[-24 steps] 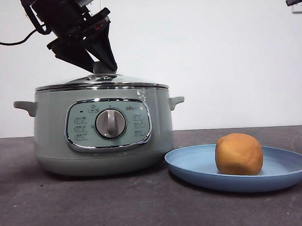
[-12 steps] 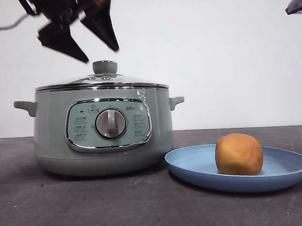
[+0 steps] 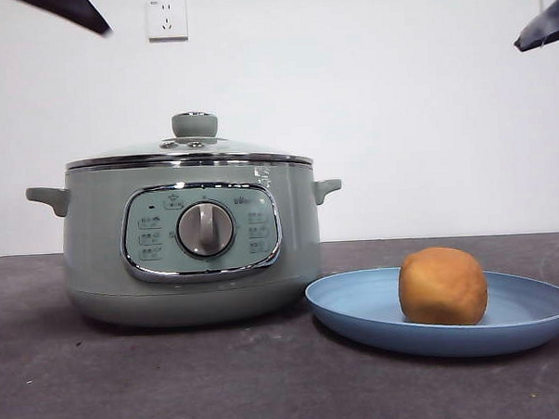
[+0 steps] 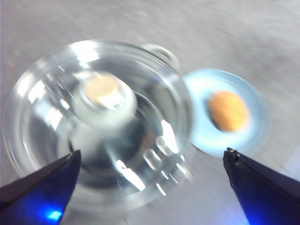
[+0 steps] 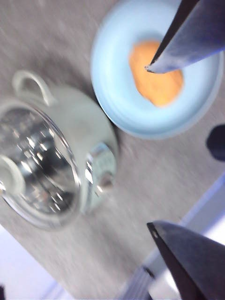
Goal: Take the potato out from the steamer,put the potato on the plate,close the lid
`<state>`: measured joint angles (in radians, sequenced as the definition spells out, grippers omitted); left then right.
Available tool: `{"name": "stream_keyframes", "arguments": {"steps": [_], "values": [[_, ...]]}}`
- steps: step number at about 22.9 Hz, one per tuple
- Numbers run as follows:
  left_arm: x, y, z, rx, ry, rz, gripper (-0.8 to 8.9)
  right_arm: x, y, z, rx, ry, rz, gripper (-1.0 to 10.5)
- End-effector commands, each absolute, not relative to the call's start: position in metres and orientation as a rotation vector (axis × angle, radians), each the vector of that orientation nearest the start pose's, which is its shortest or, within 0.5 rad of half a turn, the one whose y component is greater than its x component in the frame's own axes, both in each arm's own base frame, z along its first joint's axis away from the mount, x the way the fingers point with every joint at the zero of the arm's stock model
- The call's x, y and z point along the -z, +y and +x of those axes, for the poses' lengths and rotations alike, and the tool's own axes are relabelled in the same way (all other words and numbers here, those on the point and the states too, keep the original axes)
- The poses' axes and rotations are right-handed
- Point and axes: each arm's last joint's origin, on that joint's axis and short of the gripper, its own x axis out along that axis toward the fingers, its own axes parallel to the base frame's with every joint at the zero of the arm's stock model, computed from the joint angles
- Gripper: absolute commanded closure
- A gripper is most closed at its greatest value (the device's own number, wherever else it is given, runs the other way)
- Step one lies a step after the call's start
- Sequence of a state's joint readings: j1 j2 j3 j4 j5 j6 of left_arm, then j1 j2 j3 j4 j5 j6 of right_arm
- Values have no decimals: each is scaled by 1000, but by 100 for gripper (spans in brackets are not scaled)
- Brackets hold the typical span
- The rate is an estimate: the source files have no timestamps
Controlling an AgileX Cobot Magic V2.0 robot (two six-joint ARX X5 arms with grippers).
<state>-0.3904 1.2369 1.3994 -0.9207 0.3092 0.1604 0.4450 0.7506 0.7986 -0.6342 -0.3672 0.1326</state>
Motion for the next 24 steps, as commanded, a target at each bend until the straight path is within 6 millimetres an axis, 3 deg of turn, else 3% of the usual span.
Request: {"name": "stream_keyframes", "arguments": {"steps": [1, 3, 4, 6, 24], "values": [[-390, -92, 198, 738, 745, 173, 543, -301, 73, 127, -764, 704, 143, 497], [-393, -87, 187, 738, 759, 173, 784, -298, 73, 124, -772, 744, 148, 684], [-394, -86, 183, 738, 764, 173, 839, -297, 72, 124, -770, 759, 147, 780], [-395, -83, 175, 739, 774, 174, 819, -295, 72, 122, -765, 785, 146, 976], [-395, -80, 170, 737, 792, 174, 817, -295, 71, 122, -758, 793, 145, 946]]}}
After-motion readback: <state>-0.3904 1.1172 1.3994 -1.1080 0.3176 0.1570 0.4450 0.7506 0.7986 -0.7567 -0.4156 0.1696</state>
